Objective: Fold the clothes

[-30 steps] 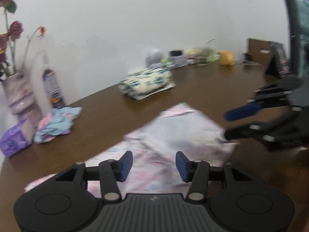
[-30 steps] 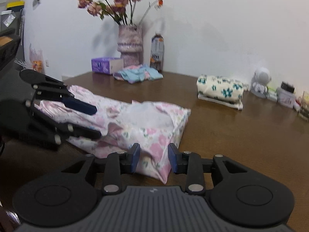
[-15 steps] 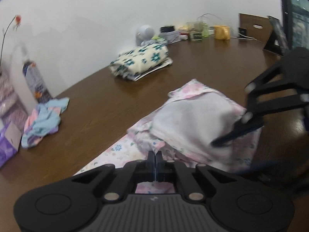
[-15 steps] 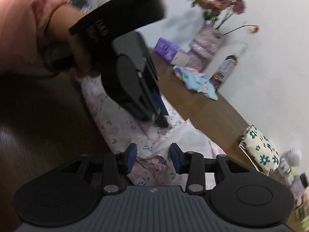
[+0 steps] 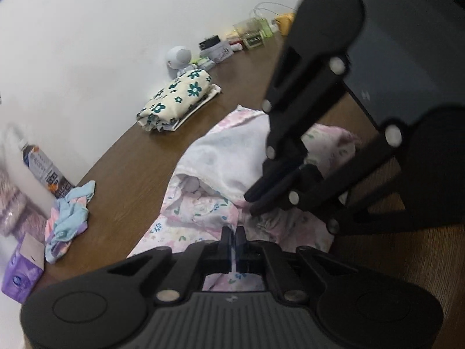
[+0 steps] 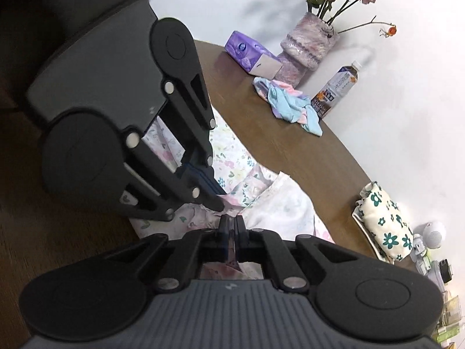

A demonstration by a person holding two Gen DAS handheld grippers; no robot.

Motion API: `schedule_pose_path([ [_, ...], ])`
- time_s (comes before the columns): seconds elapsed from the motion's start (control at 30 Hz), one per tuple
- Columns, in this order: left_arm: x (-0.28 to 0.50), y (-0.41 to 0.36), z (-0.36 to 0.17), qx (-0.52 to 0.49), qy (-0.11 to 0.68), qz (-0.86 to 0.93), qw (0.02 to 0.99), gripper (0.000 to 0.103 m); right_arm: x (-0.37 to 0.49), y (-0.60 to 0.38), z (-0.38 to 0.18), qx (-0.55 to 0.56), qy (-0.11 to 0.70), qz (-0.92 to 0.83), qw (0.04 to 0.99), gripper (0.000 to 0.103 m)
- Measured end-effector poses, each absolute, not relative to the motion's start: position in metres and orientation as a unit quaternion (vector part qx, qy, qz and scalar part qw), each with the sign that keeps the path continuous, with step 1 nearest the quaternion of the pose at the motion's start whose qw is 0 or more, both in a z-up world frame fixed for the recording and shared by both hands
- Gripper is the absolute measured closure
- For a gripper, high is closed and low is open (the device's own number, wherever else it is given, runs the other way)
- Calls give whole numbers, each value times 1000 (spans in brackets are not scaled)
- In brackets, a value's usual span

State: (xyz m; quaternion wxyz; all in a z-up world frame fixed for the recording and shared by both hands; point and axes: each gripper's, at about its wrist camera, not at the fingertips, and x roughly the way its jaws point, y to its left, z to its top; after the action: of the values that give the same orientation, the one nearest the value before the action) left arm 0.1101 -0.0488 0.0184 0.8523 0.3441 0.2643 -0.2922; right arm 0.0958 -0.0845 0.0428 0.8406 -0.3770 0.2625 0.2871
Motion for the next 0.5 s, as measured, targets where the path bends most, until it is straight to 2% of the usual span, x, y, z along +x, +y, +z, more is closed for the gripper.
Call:
schedule_pose_path([
  [0.3, 106, -54, 14, 391, 251, -292, 835, 99, 94, -86, 64, -414, 250, 282, 829, 92],
  [0.4, 106, -53, 17, 385, 251, -286, 841, 93, 101, -86, 62, -420, 257, 282, 823, 92],
  [0.5, 102, -50, 21, 384, 245, -281, 845, 82, 103, -88, 57, -405, 270, 294, 823, 92],
])
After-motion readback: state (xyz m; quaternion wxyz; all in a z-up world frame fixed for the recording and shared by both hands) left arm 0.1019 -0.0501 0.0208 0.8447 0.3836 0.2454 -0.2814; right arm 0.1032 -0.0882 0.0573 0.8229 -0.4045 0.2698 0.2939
